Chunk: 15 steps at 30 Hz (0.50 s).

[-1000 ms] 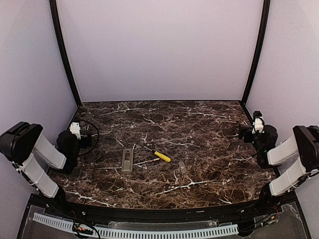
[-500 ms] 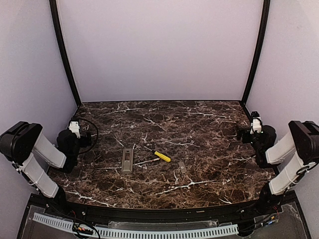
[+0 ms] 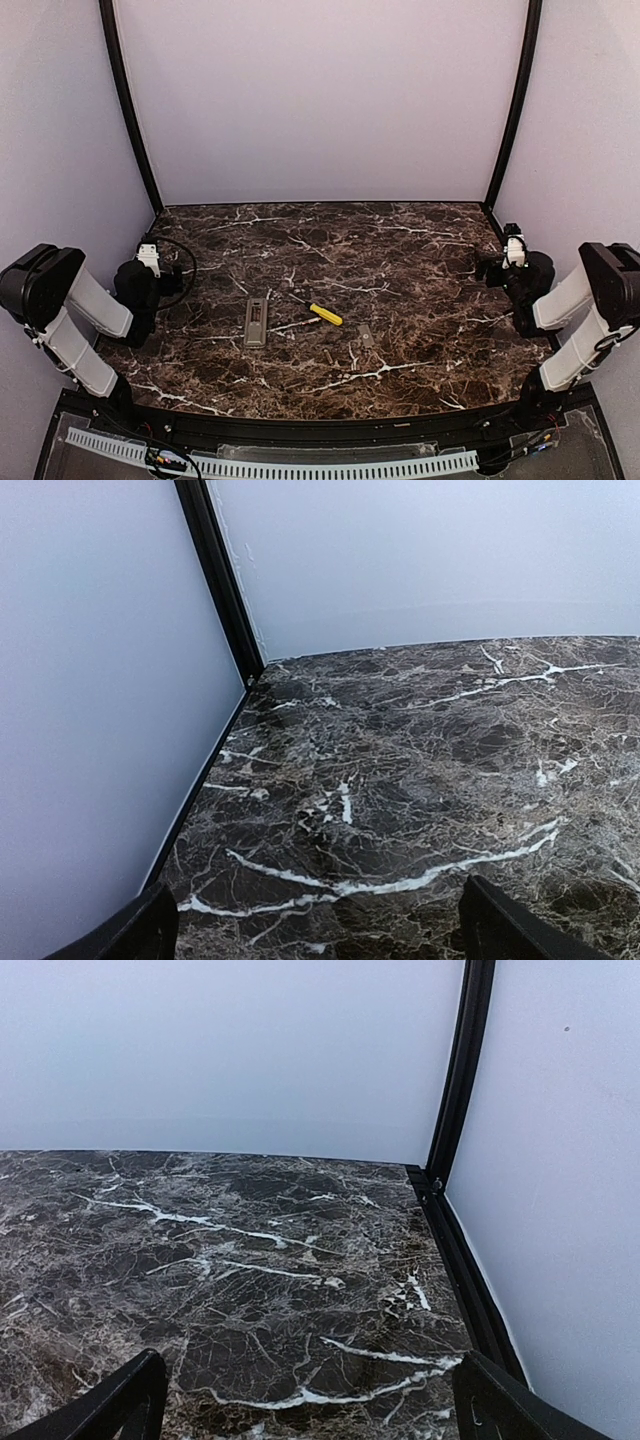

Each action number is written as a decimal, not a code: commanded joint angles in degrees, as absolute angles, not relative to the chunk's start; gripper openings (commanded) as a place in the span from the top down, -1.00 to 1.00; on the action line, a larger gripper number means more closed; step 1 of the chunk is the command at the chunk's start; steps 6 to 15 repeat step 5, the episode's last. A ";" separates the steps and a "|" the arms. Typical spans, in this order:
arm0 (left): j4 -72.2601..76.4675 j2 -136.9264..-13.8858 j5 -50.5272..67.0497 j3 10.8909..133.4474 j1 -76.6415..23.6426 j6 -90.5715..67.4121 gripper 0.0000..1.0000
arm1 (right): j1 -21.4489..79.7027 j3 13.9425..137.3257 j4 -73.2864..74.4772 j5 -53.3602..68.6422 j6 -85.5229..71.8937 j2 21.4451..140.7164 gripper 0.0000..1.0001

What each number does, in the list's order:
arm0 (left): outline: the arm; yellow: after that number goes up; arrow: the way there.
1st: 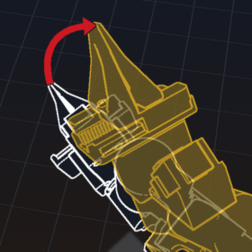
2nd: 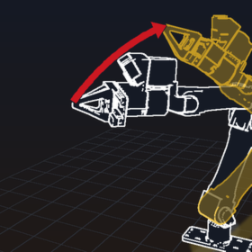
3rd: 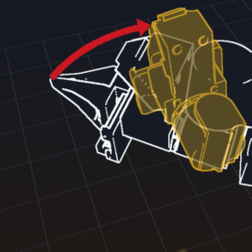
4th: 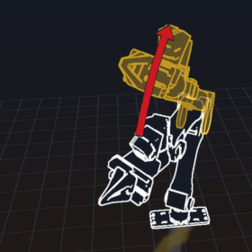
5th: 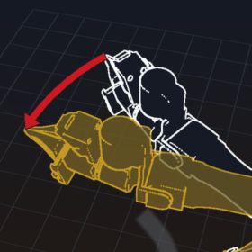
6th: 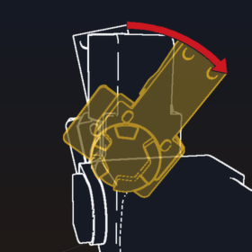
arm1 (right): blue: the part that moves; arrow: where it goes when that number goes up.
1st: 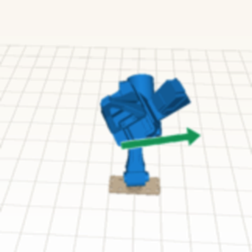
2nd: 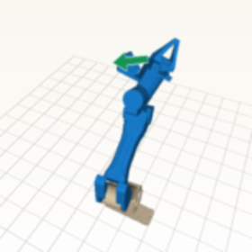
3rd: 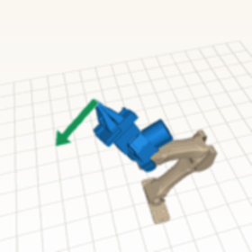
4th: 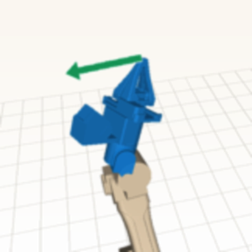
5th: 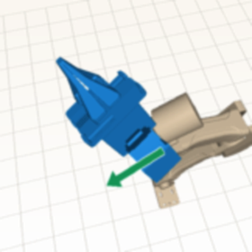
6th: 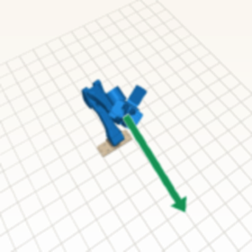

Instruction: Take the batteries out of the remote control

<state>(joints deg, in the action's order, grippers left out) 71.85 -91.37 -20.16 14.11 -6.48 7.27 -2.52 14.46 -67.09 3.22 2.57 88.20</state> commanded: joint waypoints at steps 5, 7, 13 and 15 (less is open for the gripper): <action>70.84 -90.97 -20.48 14.77 -6.05 6.77 -0.97 | -2.89 15.32 -68.39 3.98 2.94 88.60 -0.97; 70.84 -90.97 -20.48 14.77 -6.05 6.77 -0.97 | -2.89 15.32 -68.39 3.98 2.94 88.60 -0.97; 70.84 -90.97 -20.48 14.77 -6.05 6.77 -0.97 | -2.89 15.32 -68.39 3.98 2.94 88.60 -0.97; 70.84 -90.97 -20.48 14.77 -6.05 6.77 -0.97 | -2.89 15.32 -68.39 3.98 2.94 88.60 -0.97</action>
